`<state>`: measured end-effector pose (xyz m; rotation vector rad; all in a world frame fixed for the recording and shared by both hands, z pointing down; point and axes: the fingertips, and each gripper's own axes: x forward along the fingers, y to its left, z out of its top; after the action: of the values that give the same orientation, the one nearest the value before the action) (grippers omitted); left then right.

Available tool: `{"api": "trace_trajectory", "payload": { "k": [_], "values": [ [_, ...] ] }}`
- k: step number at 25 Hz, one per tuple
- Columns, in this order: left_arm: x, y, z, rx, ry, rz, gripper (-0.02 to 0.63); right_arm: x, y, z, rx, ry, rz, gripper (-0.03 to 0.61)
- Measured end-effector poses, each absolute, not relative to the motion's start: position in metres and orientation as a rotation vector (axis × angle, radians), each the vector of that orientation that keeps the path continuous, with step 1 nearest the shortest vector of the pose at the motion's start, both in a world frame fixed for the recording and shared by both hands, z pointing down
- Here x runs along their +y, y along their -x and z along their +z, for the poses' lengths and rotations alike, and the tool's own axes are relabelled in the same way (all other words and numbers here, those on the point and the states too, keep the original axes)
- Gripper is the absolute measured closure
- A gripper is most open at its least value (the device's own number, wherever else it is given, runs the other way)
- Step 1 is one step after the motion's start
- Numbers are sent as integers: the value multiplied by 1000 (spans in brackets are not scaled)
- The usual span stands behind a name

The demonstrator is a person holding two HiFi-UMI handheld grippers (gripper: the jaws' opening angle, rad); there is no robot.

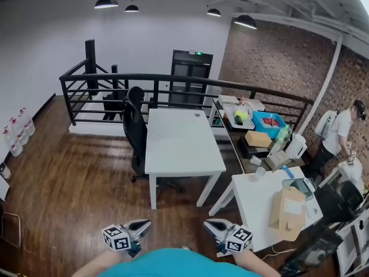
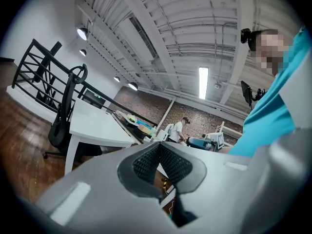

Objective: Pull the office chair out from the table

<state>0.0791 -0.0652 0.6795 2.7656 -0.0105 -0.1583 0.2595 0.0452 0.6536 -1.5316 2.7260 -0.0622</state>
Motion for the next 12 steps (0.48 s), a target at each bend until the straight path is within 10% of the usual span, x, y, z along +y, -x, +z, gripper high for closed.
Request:
{"api": "trace_trajectory", "payload": {
  "k": [12],
  "values": [
    [-179,-235,696,-211,-2771,-193,589,-101,-412,663,2876,1312,14,580]
  ]
}}
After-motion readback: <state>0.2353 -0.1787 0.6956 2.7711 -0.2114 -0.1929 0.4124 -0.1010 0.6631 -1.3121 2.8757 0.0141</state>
